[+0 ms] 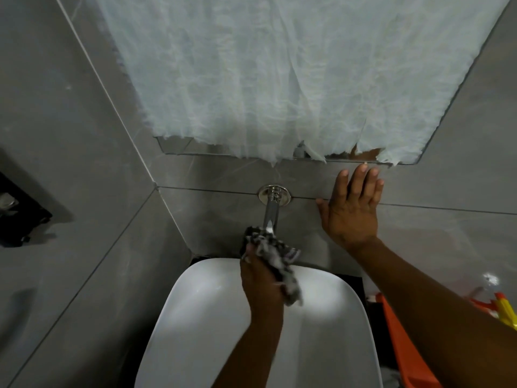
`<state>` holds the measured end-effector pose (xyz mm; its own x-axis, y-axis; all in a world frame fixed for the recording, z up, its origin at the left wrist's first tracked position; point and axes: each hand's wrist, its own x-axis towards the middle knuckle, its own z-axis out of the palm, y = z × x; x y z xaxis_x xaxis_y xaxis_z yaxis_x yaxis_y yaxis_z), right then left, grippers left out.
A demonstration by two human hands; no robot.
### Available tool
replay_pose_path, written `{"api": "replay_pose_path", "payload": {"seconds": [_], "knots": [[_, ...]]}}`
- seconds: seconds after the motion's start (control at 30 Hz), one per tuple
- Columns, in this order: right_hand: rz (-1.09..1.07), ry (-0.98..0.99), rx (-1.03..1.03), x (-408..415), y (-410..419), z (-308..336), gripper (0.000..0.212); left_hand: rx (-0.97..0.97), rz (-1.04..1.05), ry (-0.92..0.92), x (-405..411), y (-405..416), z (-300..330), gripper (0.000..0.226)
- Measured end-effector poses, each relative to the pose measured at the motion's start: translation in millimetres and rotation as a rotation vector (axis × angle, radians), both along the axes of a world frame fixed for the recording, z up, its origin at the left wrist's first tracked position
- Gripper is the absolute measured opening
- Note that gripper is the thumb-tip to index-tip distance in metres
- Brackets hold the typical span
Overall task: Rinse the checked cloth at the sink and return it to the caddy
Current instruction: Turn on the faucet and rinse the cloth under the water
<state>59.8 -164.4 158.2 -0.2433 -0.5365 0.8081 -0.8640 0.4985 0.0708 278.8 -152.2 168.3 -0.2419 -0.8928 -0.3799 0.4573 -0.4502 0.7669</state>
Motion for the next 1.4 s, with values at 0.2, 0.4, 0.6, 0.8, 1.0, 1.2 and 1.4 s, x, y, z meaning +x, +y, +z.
{"api": "replay_pose_path", "payload": {"seconds": [0.2, 0.4, 0.6, 0.8, 1.0, 1.2, 1.4], "knots": [[0.002, -0.005, 0.007, 3, 3, 3, 0.094, -0.749, -0.085, -1.270, 8, 11, 10, 0.059], [0.001, -0.006, 0.007, 5, 3, 5, 0.092, -0.665, -0.599, -1.587, -44, -69, 61, 0.042], [-0.022, -0.009, 0.011, 6, 2, 5, 0.080, -0.533, -0.829, -1.246, -61, -107, 82, 0.025], [-0.033, -0.086, 0.072, 13, 5, 8, 0.082, -0.480, -0.480, -0.830, -4, -59, 42, 0.049], [-0.053, -0.171, 0.144, 24, 10, 15, 0.083, -0.363, -0.517, -0.468, 37, -33, -4, 0.036], [-0.076, -0.238, 0.233, 33, 17, 21, 0.084, -0.073, -0.651, -0.133, 58, -14, -16, 0.049], [-0.041, -0.430, 0.226, 64, 31, 39, 0.089, 0.010, -0.623, -0.212, 90, 18, -26, 0.055]]}}
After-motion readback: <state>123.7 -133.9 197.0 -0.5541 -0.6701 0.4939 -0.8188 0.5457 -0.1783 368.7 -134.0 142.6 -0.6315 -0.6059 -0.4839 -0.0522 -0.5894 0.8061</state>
